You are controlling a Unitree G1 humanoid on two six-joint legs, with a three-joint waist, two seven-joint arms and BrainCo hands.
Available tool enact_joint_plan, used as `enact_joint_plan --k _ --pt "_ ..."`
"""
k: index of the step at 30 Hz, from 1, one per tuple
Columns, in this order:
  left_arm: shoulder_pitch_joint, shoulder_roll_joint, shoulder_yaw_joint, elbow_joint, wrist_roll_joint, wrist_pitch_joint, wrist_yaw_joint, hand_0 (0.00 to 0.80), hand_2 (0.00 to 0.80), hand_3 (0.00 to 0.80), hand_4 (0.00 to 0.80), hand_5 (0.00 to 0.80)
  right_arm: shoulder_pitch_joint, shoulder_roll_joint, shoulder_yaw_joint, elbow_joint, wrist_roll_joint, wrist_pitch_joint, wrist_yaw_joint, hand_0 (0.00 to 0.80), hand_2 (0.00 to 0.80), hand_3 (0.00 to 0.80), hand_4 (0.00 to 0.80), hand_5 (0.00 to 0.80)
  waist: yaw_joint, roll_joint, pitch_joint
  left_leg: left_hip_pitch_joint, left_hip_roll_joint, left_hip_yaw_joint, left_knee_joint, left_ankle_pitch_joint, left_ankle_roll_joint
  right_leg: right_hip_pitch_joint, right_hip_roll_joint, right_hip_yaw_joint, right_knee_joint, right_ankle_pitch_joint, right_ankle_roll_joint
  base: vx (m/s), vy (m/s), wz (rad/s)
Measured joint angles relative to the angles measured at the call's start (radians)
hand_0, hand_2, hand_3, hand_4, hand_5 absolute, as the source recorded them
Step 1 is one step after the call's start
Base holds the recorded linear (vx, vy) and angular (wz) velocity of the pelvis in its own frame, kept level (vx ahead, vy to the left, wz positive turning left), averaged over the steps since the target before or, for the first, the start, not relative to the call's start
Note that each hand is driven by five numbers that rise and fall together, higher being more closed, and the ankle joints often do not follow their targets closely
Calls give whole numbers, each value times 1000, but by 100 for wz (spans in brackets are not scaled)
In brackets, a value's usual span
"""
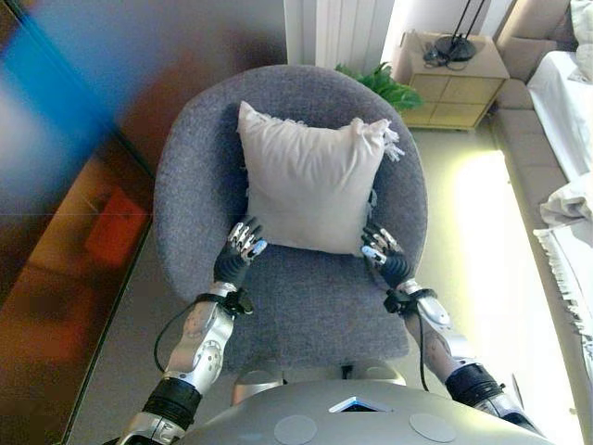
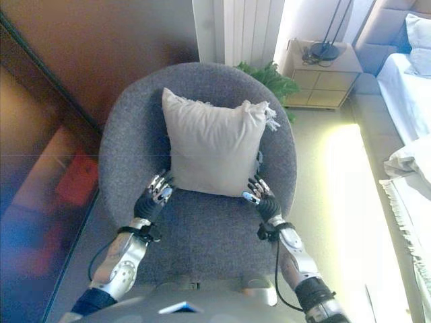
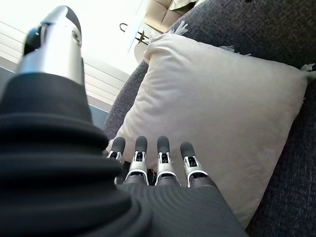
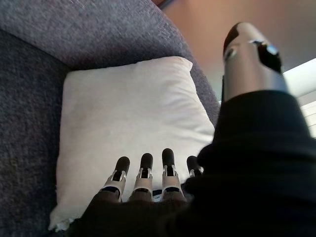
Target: Pick up the cushion and take it to the sofa
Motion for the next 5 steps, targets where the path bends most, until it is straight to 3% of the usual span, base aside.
enact_joint_plan --k 5 --pt "-2 0 -4 12 2 7 -1 0 0 0 0 0 4 0 -1 1 -25 0 -14 0 0 0 0 0 0 1 1 0 1 1 -1 -2 -3 -2 0 0 -1 0 0 -7 -3 0"
